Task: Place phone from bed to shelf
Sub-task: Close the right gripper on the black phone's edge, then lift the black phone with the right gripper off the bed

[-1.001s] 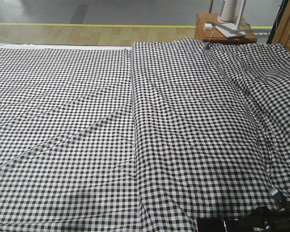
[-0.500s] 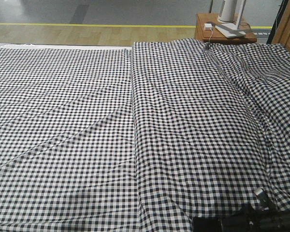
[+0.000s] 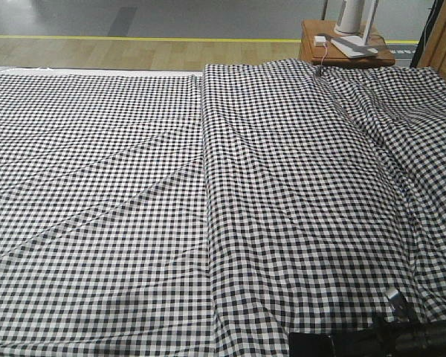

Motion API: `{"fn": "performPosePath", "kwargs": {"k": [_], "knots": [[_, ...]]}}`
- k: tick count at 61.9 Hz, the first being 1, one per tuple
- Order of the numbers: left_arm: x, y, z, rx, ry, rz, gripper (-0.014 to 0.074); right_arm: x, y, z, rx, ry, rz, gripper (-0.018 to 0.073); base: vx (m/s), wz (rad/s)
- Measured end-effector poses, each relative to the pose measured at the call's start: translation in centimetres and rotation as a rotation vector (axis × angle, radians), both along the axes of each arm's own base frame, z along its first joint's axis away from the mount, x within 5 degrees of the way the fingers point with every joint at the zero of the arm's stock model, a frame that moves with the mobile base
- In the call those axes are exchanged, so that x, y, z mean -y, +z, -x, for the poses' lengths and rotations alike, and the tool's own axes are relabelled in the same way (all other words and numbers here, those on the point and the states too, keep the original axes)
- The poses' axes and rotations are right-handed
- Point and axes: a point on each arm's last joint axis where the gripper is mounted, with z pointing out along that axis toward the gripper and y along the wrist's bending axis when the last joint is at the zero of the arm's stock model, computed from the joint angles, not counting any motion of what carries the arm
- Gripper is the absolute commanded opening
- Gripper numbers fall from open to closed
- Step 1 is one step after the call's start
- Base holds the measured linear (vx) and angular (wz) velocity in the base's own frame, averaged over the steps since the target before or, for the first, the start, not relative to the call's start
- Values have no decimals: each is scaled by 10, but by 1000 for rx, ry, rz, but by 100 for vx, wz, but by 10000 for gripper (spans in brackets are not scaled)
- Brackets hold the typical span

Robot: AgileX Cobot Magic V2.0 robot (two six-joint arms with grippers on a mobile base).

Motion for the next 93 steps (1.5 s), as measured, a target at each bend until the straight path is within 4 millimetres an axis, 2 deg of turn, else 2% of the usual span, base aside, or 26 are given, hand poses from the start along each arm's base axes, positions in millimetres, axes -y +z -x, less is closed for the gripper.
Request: {"fn": "performPosePath", "kwargs": {"k": [11, 24, 51, 69, 93], "knots": [[0, 0, 0, 0, 0, 0, 1, 2, 5, -8, 33, 14, -66, -8, 0, 0], [0, 0, 0, 0, 0, 0, 1, 7, 10, -17, 59, 34, -54, -6, 0, 0], [0, 0, 0, 0, 0, 0, 1, 26, 61, -43, 170, 89, 41, -6, 0, 0], [0, 0, 0, 0, 0, 0, 1, 40, 118, -67, 271, 65, 127, -4, 0, 0], [0, 0, 0, 0, 0, 0, 1, 50, 216, -85, 441, 20, 238, -4, 0, 0]]}}
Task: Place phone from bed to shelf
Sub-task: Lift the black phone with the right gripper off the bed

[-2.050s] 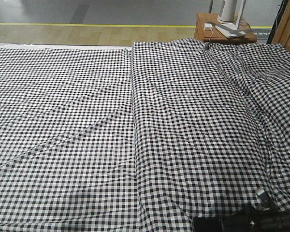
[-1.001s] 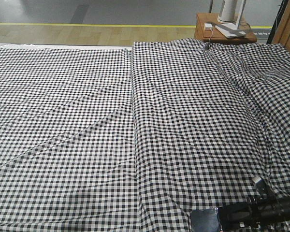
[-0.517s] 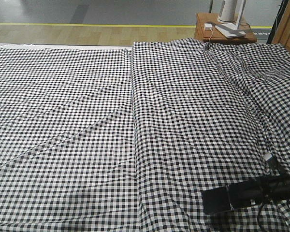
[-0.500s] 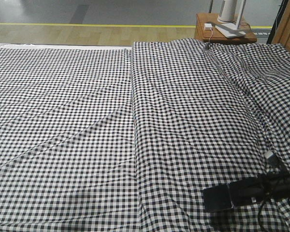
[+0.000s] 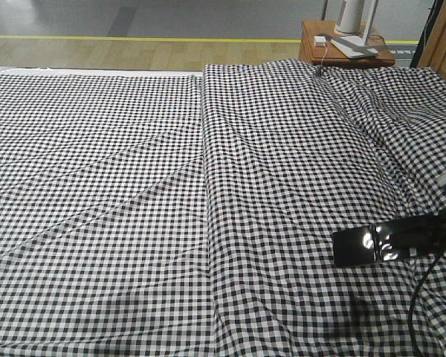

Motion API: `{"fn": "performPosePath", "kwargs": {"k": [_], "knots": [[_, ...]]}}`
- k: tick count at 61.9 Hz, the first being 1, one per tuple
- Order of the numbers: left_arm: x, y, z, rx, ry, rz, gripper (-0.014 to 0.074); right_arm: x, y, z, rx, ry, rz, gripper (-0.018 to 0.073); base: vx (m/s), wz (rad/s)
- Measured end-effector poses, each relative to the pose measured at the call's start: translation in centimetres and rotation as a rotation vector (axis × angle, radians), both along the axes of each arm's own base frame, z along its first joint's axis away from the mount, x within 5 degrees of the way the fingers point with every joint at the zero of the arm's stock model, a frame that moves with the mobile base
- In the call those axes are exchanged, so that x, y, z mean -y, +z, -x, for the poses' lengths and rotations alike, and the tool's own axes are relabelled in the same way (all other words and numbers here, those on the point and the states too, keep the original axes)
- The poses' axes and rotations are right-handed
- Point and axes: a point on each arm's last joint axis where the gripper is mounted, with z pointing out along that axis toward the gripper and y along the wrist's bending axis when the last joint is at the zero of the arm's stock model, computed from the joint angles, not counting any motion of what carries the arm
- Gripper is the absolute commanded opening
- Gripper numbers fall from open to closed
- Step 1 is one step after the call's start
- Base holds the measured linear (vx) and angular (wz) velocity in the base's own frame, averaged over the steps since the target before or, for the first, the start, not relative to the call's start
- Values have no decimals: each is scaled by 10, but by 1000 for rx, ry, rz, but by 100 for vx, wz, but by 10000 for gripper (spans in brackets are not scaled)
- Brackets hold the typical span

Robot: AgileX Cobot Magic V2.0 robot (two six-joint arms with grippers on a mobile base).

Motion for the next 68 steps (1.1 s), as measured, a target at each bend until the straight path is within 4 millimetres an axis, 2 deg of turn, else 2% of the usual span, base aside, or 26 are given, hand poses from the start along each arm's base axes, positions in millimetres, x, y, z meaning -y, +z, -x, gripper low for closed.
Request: {"fn": "performPosePath", "kwargs": {"k": [8, 18, 36, 46, 68], "knots": [[0, 0, 0, 0, 0, 0, 1, -2, 31, -3, 69, -16, 21, -4, 0, 0], [0, 0, 0, 0, 0, 0, 1, -22, 69, -8, 168, 38, 53, -4, 0, 0], [0, 0, 0, 0, 0, 0, 1, -70, 108, -14, 270, 163, 76, -4, 0, 0], [0, 0, 0, 0, 0, 0, 1, -104, 128, -13, 323, 253, 84, -4, 0, 0], [0, 0, 0, 0, 0, 0, 1, -180, 178, 8, 440, 450, 78, -4, 0, 0]]}}
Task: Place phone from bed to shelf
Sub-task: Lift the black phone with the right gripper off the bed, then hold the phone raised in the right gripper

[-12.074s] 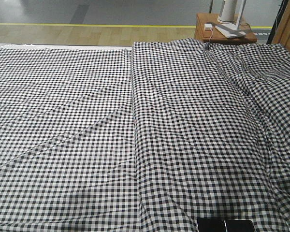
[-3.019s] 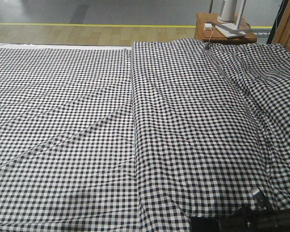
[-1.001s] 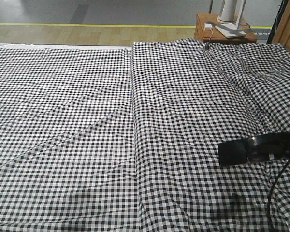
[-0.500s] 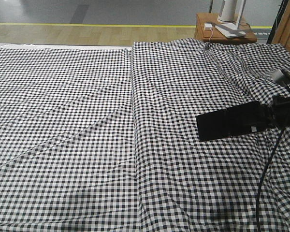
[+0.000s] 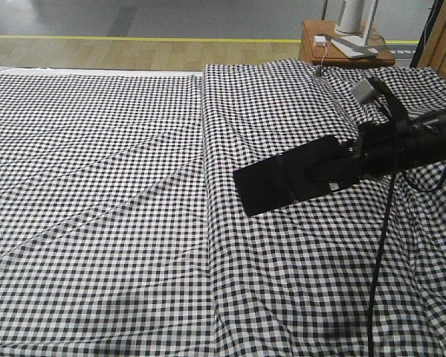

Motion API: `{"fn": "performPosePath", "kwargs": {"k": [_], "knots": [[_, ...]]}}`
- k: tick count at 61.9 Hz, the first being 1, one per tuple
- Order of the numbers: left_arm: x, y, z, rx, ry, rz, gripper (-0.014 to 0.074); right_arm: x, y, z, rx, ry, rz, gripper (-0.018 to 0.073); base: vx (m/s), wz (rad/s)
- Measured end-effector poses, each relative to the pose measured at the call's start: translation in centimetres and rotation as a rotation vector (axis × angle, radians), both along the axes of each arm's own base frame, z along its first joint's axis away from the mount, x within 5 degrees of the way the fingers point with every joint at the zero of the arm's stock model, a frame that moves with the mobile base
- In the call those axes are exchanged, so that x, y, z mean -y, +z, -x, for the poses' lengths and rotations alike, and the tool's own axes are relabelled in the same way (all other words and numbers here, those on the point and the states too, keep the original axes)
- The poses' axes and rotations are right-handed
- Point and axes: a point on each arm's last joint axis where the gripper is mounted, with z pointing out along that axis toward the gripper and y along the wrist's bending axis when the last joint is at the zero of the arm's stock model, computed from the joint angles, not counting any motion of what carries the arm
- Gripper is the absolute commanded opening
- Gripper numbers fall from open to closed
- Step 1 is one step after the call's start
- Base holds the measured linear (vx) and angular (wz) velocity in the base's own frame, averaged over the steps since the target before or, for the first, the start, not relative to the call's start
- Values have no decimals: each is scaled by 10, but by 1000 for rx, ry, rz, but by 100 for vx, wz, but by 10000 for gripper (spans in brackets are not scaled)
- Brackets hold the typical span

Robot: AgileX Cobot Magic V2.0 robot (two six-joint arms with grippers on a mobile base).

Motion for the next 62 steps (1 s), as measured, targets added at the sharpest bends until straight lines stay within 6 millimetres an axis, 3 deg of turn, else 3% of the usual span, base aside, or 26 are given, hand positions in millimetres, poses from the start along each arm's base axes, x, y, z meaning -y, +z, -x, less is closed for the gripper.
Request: {"fn": "performPosePath", "kwargs": {"k": [15, 30, 42, 62], "knots": [[0, 0, 0, 0, 0, 0, 1, -38, 44, 31, 85, 96, -7, -4, 0, 0], [0, 0, 0, 0, 0, 0, 1, -55, 84, 67, 134, 123, -26, -4, 0, 0], [0, 0, 0, 0, 0, 0, 1, -67, 96, 89, 150, 178, 18, -4, 0, 0], [0, 0, 0, 0, 0, 0, 1, -97, 98, 109, 148, 302, 12, -4, 0, 0]]}}
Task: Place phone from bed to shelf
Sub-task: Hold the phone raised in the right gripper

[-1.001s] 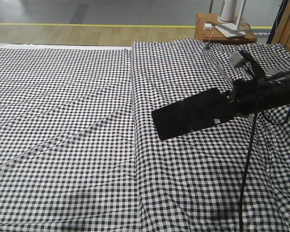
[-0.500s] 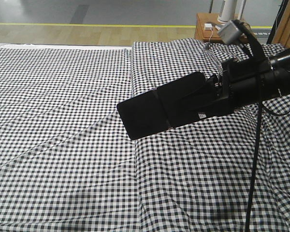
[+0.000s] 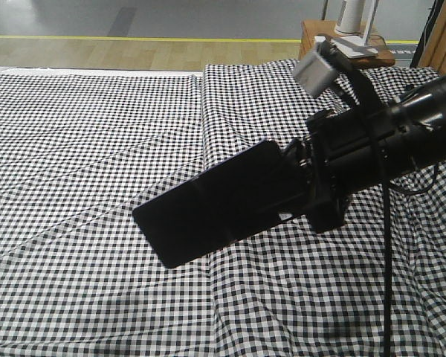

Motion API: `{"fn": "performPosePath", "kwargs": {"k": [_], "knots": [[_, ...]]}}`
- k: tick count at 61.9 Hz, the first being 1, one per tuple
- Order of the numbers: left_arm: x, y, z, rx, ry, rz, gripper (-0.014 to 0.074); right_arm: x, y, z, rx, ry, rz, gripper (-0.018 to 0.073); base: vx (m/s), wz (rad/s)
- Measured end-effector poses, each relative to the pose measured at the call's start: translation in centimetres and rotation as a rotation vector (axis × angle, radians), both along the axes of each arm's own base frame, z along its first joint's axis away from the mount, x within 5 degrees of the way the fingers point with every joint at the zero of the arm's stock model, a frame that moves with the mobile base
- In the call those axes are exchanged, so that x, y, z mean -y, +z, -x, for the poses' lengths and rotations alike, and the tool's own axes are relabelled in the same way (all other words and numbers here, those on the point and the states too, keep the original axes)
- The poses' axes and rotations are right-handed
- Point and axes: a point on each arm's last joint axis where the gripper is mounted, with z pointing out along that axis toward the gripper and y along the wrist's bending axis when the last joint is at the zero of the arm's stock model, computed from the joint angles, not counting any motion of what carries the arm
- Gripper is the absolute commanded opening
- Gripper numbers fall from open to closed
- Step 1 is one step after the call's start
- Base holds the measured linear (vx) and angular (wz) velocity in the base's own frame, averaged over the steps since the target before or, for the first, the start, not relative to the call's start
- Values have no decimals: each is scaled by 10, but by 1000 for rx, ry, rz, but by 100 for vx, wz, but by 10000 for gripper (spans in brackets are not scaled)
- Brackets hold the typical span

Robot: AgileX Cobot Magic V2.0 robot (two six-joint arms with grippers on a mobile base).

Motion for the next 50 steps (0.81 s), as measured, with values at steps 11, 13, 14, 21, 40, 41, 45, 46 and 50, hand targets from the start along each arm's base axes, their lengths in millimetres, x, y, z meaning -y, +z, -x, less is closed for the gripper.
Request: {"fn": "performPosePath", "kwargs": {"k": [11, 13, 14, 21, 40, 41, 45, 46, 50], "knots": [[0, 0, 0, 0, 0, 0, 1, -6, 1, 4, -6, 25, -9, -4, 0, 0], [0, 0, 0, 0, 0, 0, 1, -6, 1, 4, -6, 24, -13, -4, 0, 0], [0, 0, 0, 0, 0, 0, 1, -6, 1, 4, -7, 24, -16, -4, 0, 0], [0, 0, 0, 0, 0, 0, 1, -7, 2, 4, -11, 23, -29, -4, 0, 0], [0, 0, 0, 0, 0, 0, 1, -7, 2, 4, -12, 23, -31, -3, 0, 0], [0, 0, 0, 0, 0, 0, 1, -7, 2, 4, -12, 23, -31, -3, 0, 0], [0, 0, 0, 0, 0, 0, 1, -7, 2, 4, -12, 23, -31, -3, 0, 0], [0, 0, 0, 0, 0, 0, 1, -7, 2, 4, -12, 23, -32, -3, 0, 0], [0, 0, 0, 0, 0, 0, 1, -7, 2, 4, -12, 23, -32, -3, 0, 0]]}}
